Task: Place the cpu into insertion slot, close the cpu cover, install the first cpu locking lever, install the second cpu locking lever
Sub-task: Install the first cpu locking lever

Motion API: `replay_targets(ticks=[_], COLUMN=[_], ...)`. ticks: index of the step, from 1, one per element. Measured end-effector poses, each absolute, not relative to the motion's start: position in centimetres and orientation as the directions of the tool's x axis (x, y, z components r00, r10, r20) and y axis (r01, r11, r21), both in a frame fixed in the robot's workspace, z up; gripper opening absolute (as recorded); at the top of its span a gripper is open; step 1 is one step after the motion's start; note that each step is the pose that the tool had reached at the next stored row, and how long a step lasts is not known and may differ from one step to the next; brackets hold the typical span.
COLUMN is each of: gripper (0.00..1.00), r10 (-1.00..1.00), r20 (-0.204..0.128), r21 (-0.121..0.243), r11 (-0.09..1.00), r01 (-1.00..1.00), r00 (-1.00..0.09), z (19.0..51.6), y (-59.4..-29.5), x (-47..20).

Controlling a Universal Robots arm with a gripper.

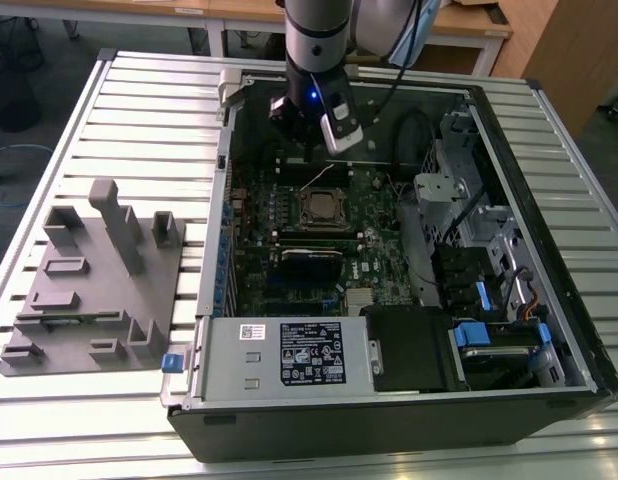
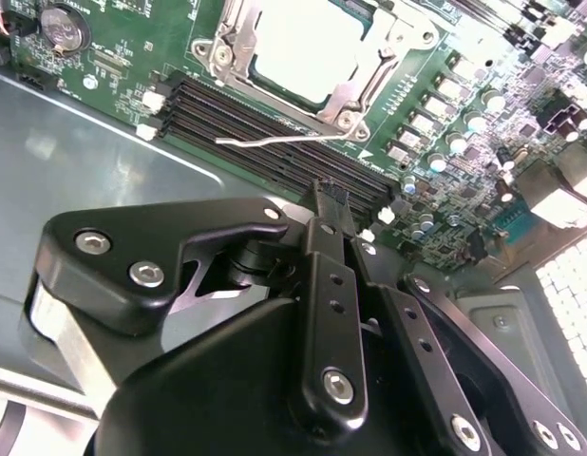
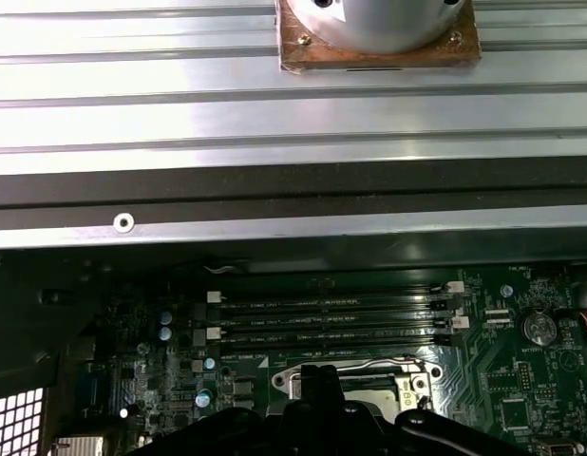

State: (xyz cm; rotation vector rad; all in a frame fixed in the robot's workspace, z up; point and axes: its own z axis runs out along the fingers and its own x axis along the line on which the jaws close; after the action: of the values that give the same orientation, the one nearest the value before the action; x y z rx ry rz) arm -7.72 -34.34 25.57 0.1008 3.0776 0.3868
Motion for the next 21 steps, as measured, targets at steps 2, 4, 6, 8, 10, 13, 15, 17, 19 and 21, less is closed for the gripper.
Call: replay_targets(ticks=[2, 4, 6, 8, 10, 13, 15, 17, 19, 21], gripper=[0.10, 0.10, 0.10, 0.10, 0.10, 0.10, 0.10, 0.10, 0.10, 0.10], r10=[0.069, 0.069, 0.069, 0.069, 0.069, 0.069, 0.069, 0.069, 0.069, 0.069], r20=[-0.030, -0.030, -0.030, -0.030, -0.030, -0.030, -0.030, -0.029, -0.029, -0.029], r21=[0.248, 0.248, 0.248, 0.248, 0.248, 0.248, 0.248, 0.248, 0.248, 0.248], r11=[0.967, 0.967, 0.967, 0.967, 0.967, 0.967, 0.967, 0.967, 0.967, 0.967], r01=[0.060, 0.060, 0.060, 0.060, 0.060, 0.060, 0.060, 0.060, 0.060, 0.060], r00=[-0.997, -0.997, -0.997, -0.997, -0.997, -0.997, -0.997, -0.997, -0.997, -0.997], z=[25.6, 25.6, 25.6, 25.6, 25.6, 25.6, 25.6, 25.6, 25.6, 25.5], y=[-34.3, -34.3, -34.3, -34.3, -34.3, -34.3, -34.3, -34.3, -34.3, -34.3], x=[-7.7, -7.7, -7.7, -7.5, -7.2, -7.2, -7.2, -7.0, -6.7, -6.3])
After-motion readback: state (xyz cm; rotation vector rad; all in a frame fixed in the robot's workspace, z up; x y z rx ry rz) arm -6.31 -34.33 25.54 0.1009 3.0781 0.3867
